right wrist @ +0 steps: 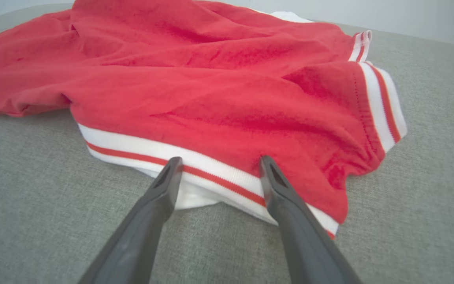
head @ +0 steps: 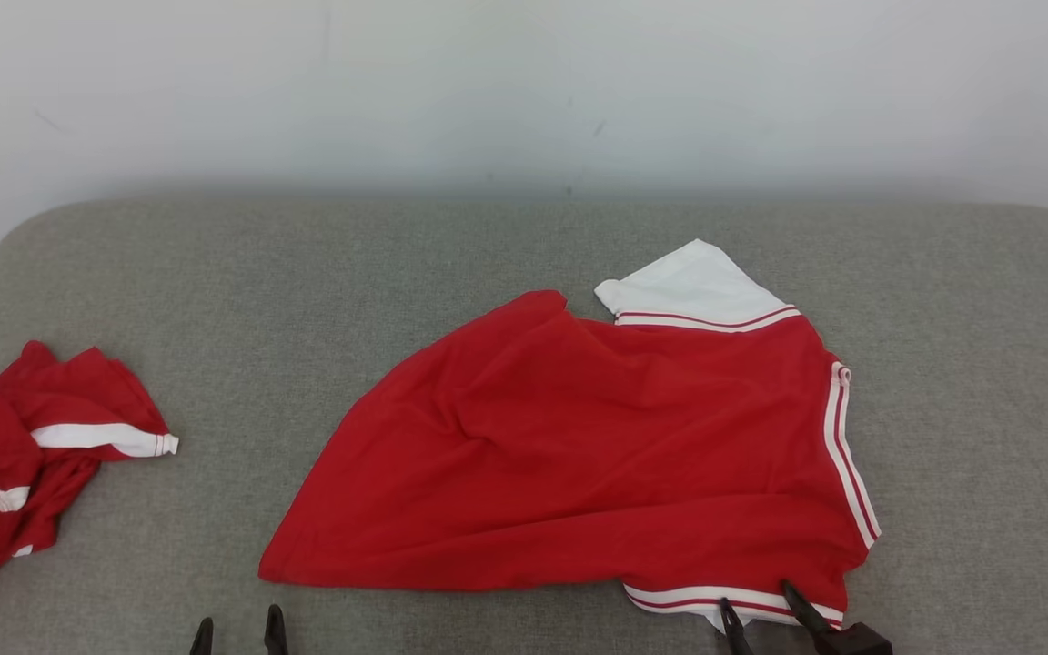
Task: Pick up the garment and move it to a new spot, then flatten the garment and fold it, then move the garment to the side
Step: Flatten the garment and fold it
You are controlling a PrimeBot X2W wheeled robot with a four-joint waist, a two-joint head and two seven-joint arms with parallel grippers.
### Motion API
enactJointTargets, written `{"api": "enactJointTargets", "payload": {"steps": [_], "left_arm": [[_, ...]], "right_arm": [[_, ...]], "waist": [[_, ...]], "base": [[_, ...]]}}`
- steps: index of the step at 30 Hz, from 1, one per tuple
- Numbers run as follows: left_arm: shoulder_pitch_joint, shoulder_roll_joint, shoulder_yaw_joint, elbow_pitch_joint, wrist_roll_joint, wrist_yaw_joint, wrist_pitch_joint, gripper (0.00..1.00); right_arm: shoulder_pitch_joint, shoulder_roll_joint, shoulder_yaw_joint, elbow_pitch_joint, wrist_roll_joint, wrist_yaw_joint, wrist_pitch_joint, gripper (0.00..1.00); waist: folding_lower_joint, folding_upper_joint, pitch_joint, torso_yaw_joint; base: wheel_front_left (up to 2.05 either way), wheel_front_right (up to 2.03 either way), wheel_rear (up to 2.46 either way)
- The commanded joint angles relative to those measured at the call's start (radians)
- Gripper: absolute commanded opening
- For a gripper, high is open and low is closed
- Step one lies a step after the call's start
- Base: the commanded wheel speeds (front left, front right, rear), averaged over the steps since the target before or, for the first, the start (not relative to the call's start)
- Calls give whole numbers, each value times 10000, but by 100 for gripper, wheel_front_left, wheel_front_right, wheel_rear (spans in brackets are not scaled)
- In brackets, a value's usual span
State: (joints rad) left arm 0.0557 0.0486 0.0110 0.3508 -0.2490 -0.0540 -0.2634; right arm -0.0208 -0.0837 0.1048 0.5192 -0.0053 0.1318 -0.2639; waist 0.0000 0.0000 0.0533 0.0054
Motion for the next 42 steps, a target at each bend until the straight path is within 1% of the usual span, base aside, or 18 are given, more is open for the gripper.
{"api": "enactJointTargets", "payload": {"steps": [1,6,10,15,22,28,29,30,31,32,33,34,37,42], "left_arm": [[-107,32,-2,13,-105,-40,-19,100],[-104,32,-41,9,-138,-46,-19,100],[-70,30,-1,-35,-171,-24,-19,100],[-57,32,0,-54,-158,-15,-19,100],[-177,33,-132,6,-82,-46,-19,100],[-246,32,-147,25,-9,-49,-19,100],[-259,33,-129,31,-4,-53,-19,100],[-273,32,-118,36,2,-57,-19,100],[-282,32,-106,41,12,-63,-19,100],[-293,32,-112,44,16,-68,-19,100],[-300,33,-90,50,4,-54,-19,100],[-314,32,-85,49,-2,-48,-19,100],[-325,32,-79,55,-17,-42,-19,100],[-313,33,-84,49,-81,-6,-19,100]], "right_arm": [[-10,-45,44,14,-130,-23,-3,100],[213,-87,89,-175,-119,-23,-3,100],[430,-128,-445,-402,89,-23,-3,100],[590,-47,-953,-404,317,-23,-3,100],[389,151,-1368,31,881,-23,-3,100],[70,246,-1398,519,1051,-23,-3,100],[-3,261,-1377,573,1048,-23,-3,85],[-25,270,-1338,631,1070,-23,-2,68],[-68,279,-1293,668,1093,-23,-3,44],[-105,286,-1243,678,1059,-23,-2,39],[-173,279,-1237,712,1099,-23,0,13],[-198,277,-1232,703,1094,-23,0,0],[-244,268,-1234,604,1145,-23,0,0],[-233,220,-1179,-342,1383,-23,-2,0]], "waist": [[0,0,61,57],[0,0,93,69],[0,0,88,-27],[0,0,73,-239],[0,0,94,-384],[0,0,211,-329],[0,0,234,-313],[0,0,264,-291],[0,0,288,-271],[0,0,317,-245],[0,0,354,-218],[0,0,375,-209],[0,0,413,-208],[0,0,427,-271]], "base": [[0,0,0],[0,0,0],[0,0,0],[0,0,0],[0,0,0],[0,0,0],[0,0,0],[0,0,0],[0,0,0],[0,0,0],[0,0,0],[0,0,0],[0,0,0],[0,0,0]]}}
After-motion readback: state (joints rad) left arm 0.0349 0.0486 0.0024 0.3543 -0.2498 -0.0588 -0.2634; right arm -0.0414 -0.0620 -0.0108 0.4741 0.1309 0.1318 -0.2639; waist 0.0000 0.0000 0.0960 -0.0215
